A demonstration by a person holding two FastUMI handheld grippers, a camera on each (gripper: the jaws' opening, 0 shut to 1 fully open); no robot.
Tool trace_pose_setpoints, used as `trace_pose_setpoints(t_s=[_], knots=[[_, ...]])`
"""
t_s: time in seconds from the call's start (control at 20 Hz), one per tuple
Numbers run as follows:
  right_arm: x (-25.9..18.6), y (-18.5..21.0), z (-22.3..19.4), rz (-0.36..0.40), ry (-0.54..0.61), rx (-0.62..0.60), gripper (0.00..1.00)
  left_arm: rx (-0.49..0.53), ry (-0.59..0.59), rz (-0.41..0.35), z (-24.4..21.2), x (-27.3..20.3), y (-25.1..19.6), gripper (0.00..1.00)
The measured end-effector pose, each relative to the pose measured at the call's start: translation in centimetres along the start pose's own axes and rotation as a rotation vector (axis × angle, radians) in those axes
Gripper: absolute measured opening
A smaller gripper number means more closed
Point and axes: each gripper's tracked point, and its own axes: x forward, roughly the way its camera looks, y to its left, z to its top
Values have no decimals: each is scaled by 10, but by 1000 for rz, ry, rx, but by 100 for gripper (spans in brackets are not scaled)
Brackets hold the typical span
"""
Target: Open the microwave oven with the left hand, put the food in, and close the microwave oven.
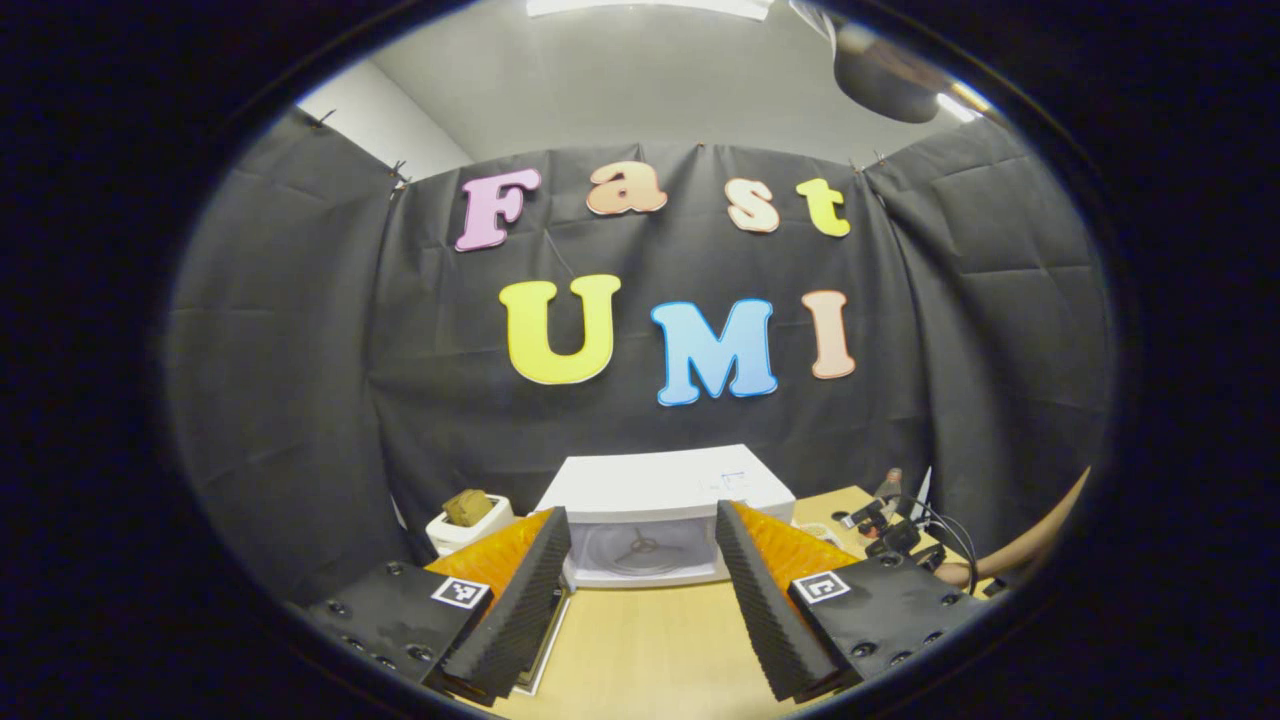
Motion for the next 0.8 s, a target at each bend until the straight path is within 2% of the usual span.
trace_pose_setpoints(t_s=[0.15,0.3,0.35,0.4,0.65,0.8], knots=[[6,-2,-3,-6,-2,-24,99,-7,3,10,-3,-5,7,95],[4,2,-1,2,-7,-20,69,-1,9,10,-6,-6,17,95],[0,1,1,-12,-13,-26,64,-3,7,8,-5,-8,20,95],[-3,-1,4,-41,-27,-33,53,-7,3,4,-4,-8,23,94],[-32,10,22,-118,-101,-144,52,-27,-18,-25,-3,-4,36,95],[-57,33,36,-151,-167,-239,52,-39,-44,-45,3,-2,45,94]])
